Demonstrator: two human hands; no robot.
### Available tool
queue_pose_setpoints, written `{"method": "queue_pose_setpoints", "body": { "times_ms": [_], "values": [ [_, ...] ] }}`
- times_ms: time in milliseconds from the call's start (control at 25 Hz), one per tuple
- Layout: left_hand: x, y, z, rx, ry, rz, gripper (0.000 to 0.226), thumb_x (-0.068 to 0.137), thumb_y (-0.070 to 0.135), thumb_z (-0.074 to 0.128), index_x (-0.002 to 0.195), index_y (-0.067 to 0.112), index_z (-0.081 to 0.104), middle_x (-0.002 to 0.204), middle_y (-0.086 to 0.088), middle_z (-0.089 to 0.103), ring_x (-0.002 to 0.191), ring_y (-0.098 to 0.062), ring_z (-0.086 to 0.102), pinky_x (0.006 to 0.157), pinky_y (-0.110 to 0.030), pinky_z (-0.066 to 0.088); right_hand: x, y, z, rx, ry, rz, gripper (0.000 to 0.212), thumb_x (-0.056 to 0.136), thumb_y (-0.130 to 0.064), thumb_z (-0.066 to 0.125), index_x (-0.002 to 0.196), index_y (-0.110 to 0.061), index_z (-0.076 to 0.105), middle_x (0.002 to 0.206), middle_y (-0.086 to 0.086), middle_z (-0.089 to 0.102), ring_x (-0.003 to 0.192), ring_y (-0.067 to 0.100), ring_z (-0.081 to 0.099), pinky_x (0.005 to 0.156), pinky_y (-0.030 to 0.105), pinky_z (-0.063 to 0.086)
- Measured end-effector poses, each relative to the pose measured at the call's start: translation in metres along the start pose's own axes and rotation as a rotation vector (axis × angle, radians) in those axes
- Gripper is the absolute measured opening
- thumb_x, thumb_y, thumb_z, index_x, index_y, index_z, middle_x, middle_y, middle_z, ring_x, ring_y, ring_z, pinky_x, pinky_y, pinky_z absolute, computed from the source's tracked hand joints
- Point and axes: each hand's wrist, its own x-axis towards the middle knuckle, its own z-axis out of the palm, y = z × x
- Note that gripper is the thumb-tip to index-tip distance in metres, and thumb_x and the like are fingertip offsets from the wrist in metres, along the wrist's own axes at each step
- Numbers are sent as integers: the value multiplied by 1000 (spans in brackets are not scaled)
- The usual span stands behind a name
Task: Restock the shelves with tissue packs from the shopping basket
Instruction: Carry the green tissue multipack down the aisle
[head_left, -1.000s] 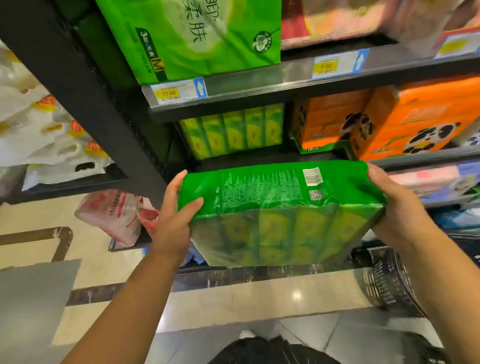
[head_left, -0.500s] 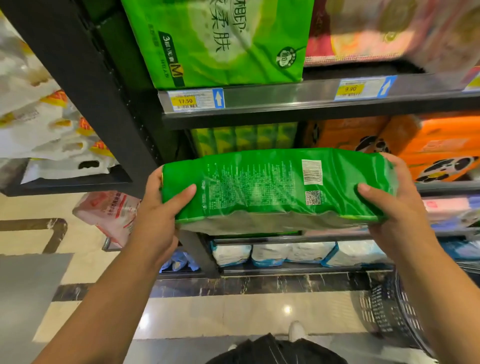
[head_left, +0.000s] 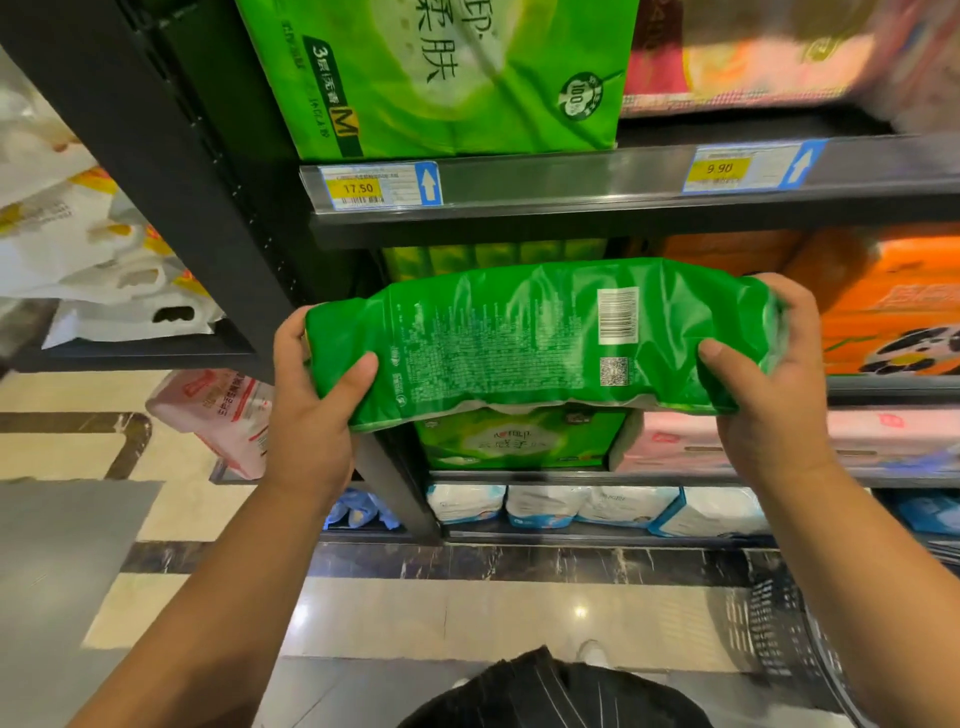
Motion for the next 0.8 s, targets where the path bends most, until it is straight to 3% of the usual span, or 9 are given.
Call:
{"method": "queue_pose_setpoints", "body": {
  "times_ms": [160, 440, 640, 800],
  "values": [
    [9, -14, 3, 64, -15, 29, 49, 78, 33, 67, 122, 38, 45, 116, 9, 56, 112, -20, 56, 100, -55, 45, 6, 20, 1, -86, 57, -49, 45, 73, -26, 63, 105, -56, 53, 105, -9, 50, 97, 18, 51, 84, 45, 44],
    [29, -27, 4, 88, -17, 78, 47, 80, 33, 66, 122, 35, 44, 113, 16, 58, 110, -15, 57, 100, -51, 46, 23, 32, 14, -122, 67, -69, 46, 75, -24, 61, 105, -57, 53, 102, -25, 54, 93, 2, 52, 84, 31, 45],
    [38, -21, 2, 122, -11, 171, 44, 82, 30, 61, 122, 31, 41, 108, 28, 57, 104, -4, 57, 92, -28, 48, 28, 35, 15, -114, 93, -119, 49, 75, -21, 59, 108, -56, 52, 105, -21, 52, 96, 7, 51, 85, 35, 43],
    [44, -28, -2, 159, -14, 240, 44, 85, 25, 59, 123, 26, 38, 110, 19, 56, 102, -4, 55, 91, -25, 46, 30, 41, 22, -176, 42, -207, 48, 77, -15, 56, 116, -41, 46, 110, -32, 51, 101, -6, 48, 89, 18, 40]
  ]
}}
